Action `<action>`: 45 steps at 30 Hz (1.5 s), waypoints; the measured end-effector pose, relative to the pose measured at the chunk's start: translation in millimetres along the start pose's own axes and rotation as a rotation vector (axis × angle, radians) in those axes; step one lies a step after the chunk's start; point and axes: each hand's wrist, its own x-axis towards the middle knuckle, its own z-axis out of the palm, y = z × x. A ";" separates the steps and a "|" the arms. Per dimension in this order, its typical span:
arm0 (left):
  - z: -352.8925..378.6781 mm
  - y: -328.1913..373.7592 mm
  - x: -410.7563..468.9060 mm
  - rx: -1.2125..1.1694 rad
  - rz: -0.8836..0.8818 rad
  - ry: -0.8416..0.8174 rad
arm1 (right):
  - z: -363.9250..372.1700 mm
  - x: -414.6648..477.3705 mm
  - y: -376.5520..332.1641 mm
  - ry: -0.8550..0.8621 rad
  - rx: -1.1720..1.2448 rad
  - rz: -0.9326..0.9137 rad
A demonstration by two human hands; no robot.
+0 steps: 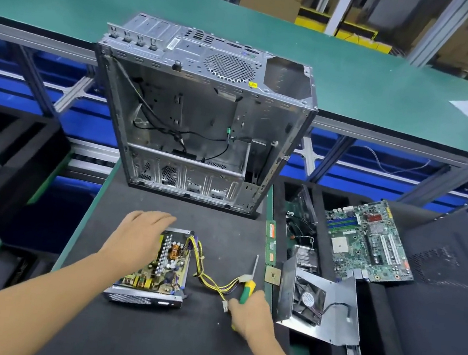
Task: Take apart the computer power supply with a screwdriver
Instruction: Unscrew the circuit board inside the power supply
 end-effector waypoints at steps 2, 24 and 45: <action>1.5 9.6 -8.6 -0.026 0.019 0.030 | -0.2 -3.9 4.9 -0.012 0.010 0.001; -30.3 3.9 -109.2 -0.890 -0.109 -0.007 | 16.5 -108.8 -90.4 -0.041 0.218 -0.678; 11.5 -198.2 -463.0 -0.970 -1.230 -0.021 | 329.0 -288.7 -232.6 -0.680 -0.584 -0.857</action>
